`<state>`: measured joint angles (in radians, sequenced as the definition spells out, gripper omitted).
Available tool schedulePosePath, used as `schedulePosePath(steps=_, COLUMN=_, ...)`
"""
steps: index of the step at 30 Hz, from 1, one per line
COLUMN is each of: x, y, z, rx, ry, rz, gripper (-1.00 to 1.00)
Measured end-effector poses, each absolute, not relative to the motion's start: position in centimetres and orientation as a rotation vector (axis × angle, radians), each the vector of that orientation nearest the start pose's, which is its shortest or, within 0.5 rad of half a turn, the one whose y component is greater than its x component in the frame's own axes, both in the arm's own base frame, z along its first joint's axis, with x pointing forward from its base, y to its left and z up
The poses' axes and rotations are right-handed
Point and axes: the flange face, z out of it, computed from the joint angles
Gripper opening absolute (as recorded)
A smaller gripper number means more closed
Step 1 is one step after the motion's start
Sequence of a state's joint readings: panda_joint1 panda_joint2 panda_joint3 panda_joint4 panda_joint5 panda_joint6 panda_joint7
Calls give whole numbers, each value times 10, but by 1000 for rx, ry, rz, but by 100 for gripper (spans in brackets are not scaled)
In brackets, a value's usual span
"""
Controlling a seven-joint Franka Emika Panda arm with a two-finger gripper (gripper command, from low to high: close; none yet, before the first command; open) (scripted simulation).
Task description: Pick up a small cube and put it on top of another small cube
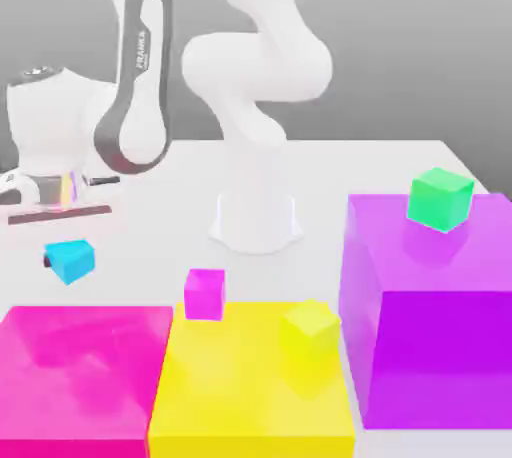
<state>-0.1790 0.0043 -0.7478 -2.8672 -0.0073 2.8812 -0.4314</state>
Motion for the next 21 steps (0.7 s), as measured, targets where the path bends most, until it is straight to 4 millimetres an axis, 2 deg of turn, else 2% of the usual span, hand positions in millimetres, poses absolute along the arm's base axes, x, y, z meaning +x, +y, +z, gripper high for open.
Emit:
schedulePosePath(steps=4, x=211, y=-276, z=196, rx=-3050, ry=760, rz=0, gripper=-100)
schedulePosePath(steps=5, x=219, y=-269, z=198, rx=-3057, ry=710, rz=1, gripper=-100)
schedulePosePath(steps=10, x=287, y=-216, z=215, rx=-3096, ry=308, rz=6, gripper=-100)
schedulePosePath(steps=13, x=324, y=-175, z=230, rx=-3101, ry=51, rz=8, gripper=-100)
schedulePosePath(steps=16, x=355, y=-126, z=248, rx=-3091, ry=-218, rz=9, gripper=-100)
schedulePosePath(steps=21, x=387, y=-33, z=283, rx=-3038, ry=-661, rz=9, gripper=-100)
